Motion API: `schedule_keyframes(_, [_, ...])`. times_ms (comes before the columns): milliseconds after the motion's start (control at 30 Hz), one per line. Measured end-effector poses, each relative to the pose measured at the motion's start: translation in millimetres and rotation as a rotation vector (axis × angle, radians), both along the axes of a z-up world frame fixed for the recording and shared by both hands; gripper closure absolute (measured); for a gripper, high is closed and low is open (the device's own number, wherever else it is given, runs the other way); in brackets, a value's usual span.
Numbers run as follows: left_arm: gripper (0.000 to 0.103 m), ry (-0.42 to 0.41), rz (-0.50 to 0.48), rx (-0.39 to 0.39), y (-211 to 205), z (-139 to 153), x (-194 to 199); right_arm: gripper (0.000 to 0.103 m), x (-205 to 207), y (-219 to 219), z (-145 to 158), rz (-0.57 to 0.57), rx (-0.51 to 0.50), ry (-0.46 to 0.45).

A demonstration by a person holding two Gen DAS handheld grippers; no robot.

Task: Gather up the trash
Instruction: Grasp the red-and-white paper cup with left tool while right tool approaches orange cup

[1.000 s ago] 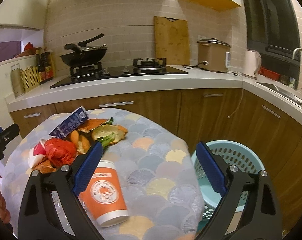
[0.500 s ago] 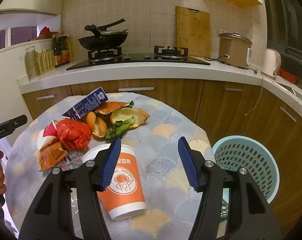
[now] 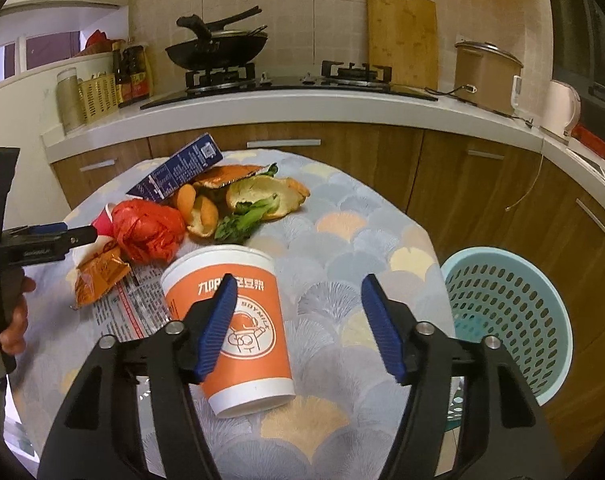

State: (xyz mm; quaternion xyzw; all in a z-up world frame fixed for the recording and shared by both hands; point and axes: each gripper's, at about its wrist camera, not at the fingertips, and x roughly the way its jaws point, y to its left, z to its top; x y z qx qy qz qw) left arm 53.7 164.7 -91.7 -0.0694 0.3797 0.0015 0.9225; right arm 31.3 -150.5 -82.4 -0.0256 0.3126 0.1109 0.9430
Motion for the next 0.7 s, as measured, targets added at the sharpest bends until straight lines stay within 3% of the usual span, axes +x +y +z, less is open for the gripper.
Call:
schedule_keyframes(133, [0.014,-0.03,0.049,-0.153,29,-3,-9,0.041,6,-2,-5,-0.006,0.014,0.024])
schedule_keyframes(300, [0.018,0.044,0.052,-0.156,32,-20,-1,0.041,9,0,-9,-0.006,0.019,0.034])
schedule_keyframes(433, [0.021,0.068,0.03,-0.116,17,-21,10,0.041,10,1,-10,-0.005,0.018,0.038])
schedule_keyframes(500, [0.027,0.071,0.018,-0.089,10,-21,14,0.041,9,1,-10,-0.005,0.015,0.035])
schedule_keyframes(700, [0.05,0.055,-0.017,-0.153,8,-18,20,0.041,10,-1,-11,-0.01,0.019,0.039])
